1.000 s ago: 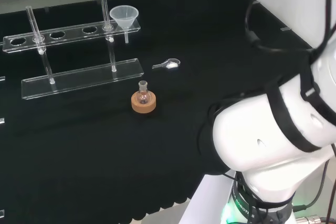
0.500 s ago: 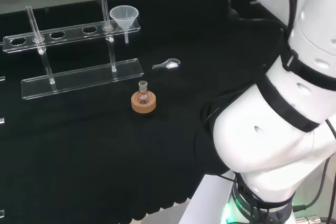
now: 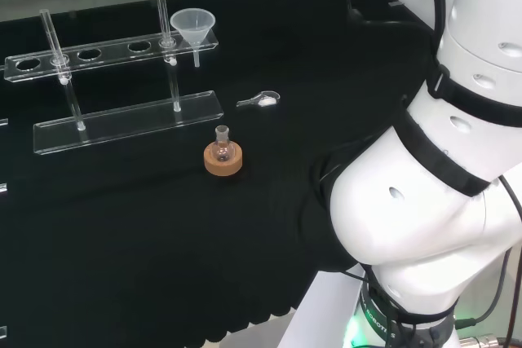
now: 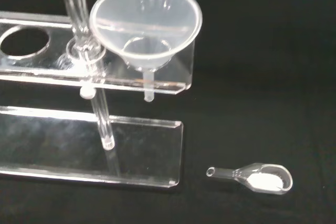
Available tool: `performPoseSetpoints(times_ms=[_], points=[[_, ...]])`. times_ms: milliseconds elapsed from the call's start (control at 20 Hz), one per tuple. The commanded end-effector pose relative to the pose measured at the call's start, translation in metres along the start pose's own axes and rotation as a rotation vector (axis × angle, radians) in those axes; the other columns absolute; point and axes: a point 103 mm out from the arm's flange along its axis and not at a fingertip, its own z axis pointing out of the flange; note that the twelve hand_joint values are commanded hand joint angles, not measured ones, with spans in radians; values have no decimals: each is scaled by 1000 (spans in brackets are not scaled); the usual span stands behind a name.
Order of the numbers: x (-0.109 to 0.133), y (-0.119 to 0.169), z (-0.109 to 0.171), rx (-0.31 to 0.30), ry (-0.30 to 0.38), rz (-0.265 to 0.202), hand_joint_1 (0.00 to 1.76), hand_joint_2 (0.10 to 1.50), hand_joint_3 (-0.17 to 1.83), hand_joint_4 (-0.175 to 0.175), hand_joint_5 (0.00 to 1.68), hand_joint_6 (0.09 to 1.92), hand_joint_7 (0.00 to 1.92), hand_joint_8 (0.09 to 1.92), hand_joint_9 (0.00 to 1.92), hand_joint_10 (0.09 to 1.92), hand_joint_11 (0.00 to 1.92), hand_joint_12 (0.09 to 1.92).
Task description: Pick up the funnel from the transparent funnel stand.
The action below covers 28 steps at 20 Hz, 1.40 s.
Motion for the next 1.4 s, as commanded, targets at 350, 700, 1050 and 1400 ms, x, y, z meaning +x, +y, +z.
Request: performPoseSetpoints(times_ms=[350, 700, 1050, 1400], points=[[16, 46, 39, 198, 42, -41, 567, 822, 206, 70, 108, 87, 0, 330, 82, 771, 125, 1570], [23, 47, 46, 251, 7, -58, 579, 770, 218, 76, 60, 87, 0, 174, 38, 842, 214, 1575], [28, 52, 55, 283, -32, -63, 662, 729, 217, 75, 44, 87, 0, 111, 15, 865, 231, 1577], [24, 60, 60, 305, -87, -78, 740, 719, 237, 75, 41, 87, 0, 87, 4, 870, 256, 1567]])
